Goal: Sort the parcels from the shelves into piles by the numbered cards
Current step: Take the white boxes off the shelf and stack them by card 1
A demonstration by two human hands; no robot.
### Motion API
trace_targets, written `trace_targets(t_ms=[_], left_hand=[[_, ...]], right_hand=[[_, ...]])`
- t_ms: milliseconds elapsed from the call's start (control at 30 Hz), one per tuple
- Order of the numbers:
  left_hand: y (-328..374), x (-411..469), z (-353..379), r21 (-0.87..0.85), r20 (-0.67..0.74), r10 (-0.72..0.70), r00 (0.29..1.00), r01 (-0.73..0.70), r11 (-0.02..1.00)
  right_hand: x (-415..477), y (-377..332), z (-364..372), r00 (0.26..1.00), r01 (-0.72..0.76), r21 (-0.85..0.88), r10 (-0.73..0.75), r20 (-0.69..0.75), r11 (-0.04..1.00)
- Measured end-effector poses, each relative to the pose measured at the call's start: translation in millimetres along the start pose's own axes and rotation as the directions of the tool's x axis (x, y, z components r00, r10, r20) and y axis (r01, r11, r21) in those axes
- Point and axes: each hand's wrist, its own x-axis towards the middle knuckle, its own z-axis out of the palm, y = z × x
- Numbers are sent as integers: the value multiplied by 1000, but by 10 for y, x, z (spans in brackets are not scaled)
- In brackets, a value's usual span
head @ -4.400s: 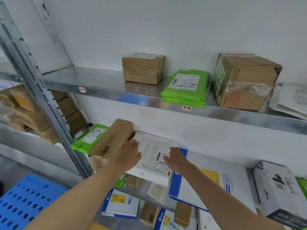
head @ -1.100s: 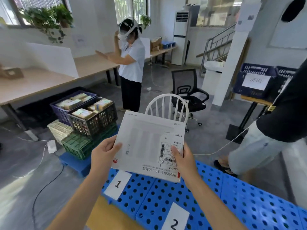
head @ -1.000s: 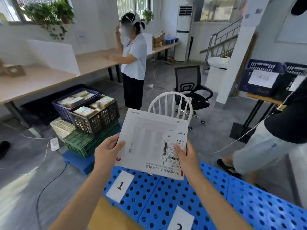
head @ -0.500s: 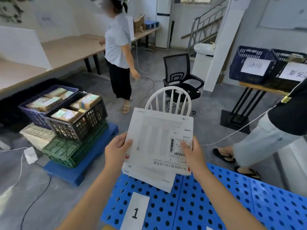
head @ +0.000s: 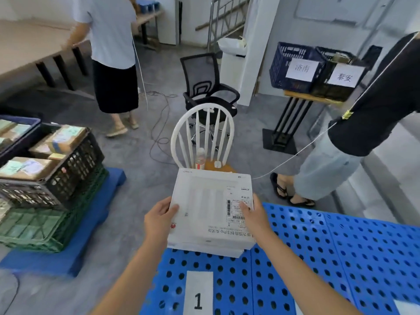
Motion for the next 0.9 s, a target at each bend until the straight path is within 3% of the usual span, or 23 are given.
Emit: trace_targets(t_ms=[333,433,500,600,733,900], left_hand=[[-32,168,-141,19,41,-3,999,3,1000],[111,203,-149,226,13,96,995,-97,969],[272,160,-94,393,42,212,976,-211,895],[541,-5,106,464,221,357,907,-420,780],[833,-352,505,481,480,519,708,-707,518],[1150,-1029,1111,500,686,528,501,-851,157]], right_hand=[[-43,23,55,1000,-5,-115,8,26,993],[-80,-104,-145,999,44,-251,-38,29,967],[-119,-199,-329,998,66,-331,-69,1,941],[-207,-303,-627,990,102,-457,-133,-37,884],[-425,-365,-1033,974,143,-573,-218,-63,807],[-812,-449,-1620,939,167,-622,-316,-137,765]])
